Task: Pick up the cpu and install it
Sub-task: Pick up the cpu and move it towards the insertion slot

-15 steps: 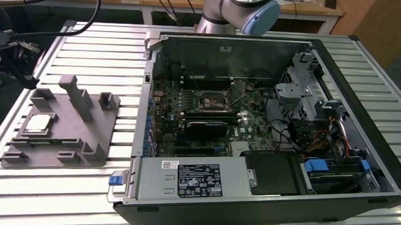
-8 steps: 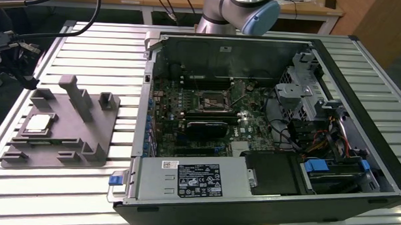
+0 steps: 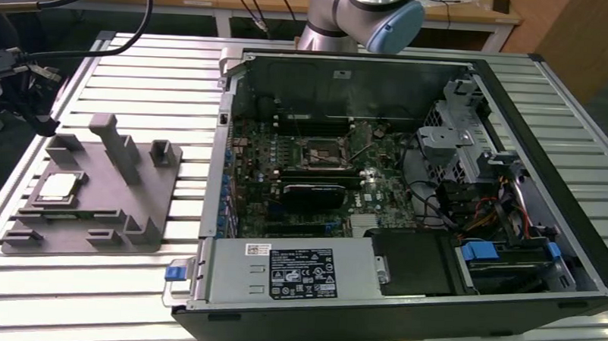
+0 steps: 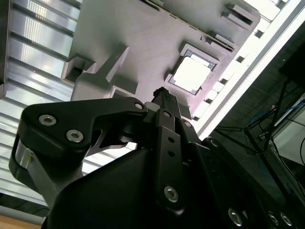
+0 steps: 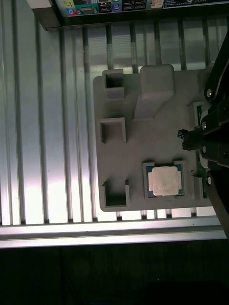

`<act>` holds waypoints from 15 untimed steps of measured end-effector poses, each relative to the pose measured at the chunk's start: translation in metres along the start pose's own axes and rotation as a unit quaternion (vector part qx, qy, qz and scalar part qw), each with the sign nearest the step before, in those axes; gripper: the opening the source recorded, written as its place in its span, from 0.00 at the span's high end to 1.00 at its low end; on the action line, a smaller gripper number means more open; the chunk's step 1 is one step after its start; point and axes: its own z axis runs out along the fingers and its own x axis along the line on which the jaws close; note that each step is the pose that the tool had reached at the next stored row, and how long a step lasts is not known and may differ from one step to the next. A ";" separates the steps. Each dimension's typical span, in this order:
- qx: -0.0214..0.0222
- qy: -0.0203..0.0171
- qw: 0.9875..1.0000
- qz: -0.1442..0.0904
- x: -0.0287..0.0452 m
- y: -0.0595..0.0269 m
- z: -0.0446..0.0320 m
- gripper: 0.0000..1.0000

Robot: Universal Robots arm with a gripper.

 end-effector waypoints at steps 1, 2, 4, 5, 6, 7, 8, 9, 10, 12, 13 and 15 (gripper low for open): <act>0.000 0.000 1.000 0.000 0.0001 0.0000 0.0003 0.89; 0.000 0.000 1.000 0.000 0.0002 -0.0001 0.0007 0.89; 0.000 0.000 1.000 0.000 0.0004 -0.0001 0.0014 0.89; 0.000 0.000 1.000 0.000 0.0005 -0.0001 0.0018 0.89; 0.000 0.000 1.000 0.000 0.0006 -0.0001 0.0021 0.89; 0.000 0.000 1.000 0.000 0.0008 -0.0002 0.0024 0.89; 0.000 0.000 1.000 0.000 0.0009 -0.0002 0.0026 0.89; 0.000 0.000 1.000 0.000 0.0010 -0.0002 0.0030 0.89; 0.000 0.000 1.000 0.000 0.0011 -0.0002 0.0032 0.89; 0.000 0.000 1.000 0.000 0.0013 -0.0003 0.0038 0.89; 0.000 0.000 1.000 0.000 0.0013 -0.0003 0.0041 0.89; 0.000 0.000 1.000 0.000 0.0014 -0.0003 0.0046 0.89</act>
